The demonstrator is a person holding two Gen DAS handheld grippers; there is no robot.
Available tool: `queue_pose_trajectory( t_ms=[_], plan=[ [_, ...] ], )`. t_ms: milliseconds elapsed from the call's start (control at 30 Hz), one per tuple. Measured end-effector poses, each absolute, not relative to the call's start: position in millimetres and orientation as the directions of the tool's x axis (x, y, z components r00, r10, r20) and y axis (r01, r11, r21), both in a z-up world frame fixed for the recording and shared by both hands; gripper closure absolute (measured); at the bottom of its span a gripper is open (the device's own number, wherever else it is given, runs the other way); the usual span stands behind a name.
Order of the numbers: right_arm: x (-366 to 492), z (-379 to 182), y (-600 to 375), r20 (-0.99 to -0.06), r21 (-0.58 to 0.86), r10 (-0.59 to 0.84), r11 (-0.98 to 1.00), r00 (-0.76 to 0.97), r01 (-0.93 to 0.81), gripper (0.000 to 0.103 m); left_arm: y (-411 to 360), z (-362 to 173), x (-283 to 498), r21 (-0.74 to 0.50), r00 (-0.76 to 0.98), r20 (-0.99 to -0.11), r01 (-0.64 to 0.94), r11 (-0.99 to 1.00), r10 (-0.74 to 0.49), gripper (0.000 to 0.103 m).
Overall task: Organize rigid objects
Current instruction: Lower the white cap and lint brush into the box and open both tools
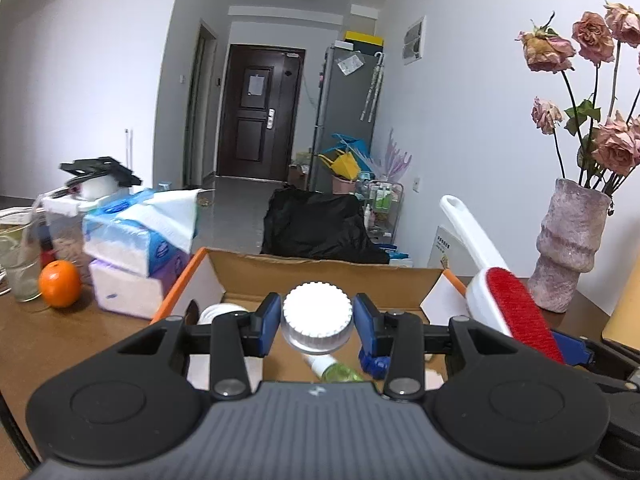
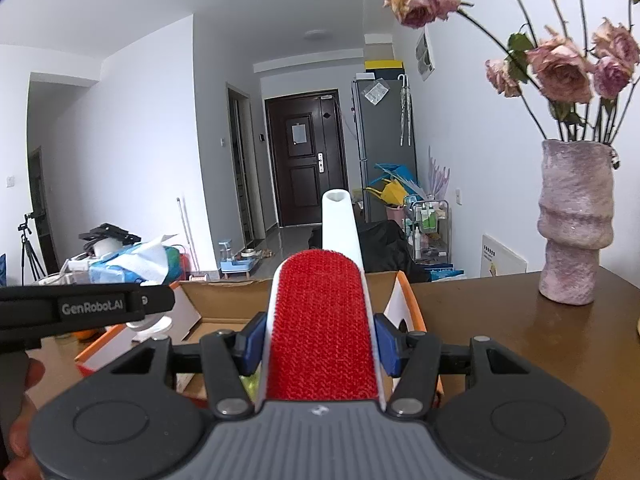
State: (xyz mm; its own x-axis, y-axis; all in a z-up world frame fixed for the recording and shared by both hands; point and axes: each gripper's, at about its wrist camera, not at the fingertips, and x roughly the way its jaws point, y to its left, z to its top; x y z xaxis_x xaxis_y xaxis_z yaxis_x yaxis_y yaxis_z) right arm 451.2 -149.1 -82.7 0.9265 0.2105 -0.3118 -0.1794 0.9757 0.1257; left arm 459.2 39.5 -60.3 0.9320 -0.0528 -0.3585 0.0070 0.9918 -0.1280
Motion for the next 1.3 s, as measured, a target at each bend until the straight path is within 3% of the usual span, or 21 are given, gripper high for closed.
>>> queue_pose_trajectory(
  t_ms=[667,1100,1133,1167,1200,1267,1300],
  plan=[
    [525,-105,-133,-0.379,0.072,0.243,0.97,0.893,-0.233,0.048,48,-77,534,-0.093,0.907,-0.412,0.052,0.994,-0.086,0.062],
    [535,-112,-129,-0.403,0.052,0.25,0.967,0.88,-0.251,0.048,50,-84,542,-0.064,0.899,-0.432,0.046,0.997,-0.069,0.061],
    [537,-112,-129,-0.41,0.049,0.251,0.966,0.877,-0.253,0.048,49,-83,541,-0.057,0.899,-0.433,0.045,0.997,-0.065,0.05],
    [538,-113,-129,-0.419,0.048,0.252,0.966,0.872,-0.256,0.048,49,-83,541,-0.055,0.898,-0.435,0.042,0.998,-0.062,0.027],
    [541,-115,-129,-0.431,0.049,0.25,0.966,0.867,-0.254,0.047,48,-83,539,-0.052,0.903,-0.425,0.034,0.998,-0.053,0.017],
    [544,-116,-130,-0.443,0.047,0.229,0.971,0.867,-0.233,0.032,45,-82,535,-0.023,0.919,-0.395,0.011,1.0,-0.019,0.007],
    [544,-116,-130,-0.442,0.046,0.219,0.974,0.87,-0.221,0.014,43,-81,533,-0.013,0.921,-0.389,0.007,1.0,-0.012,0.003]
  ],
)
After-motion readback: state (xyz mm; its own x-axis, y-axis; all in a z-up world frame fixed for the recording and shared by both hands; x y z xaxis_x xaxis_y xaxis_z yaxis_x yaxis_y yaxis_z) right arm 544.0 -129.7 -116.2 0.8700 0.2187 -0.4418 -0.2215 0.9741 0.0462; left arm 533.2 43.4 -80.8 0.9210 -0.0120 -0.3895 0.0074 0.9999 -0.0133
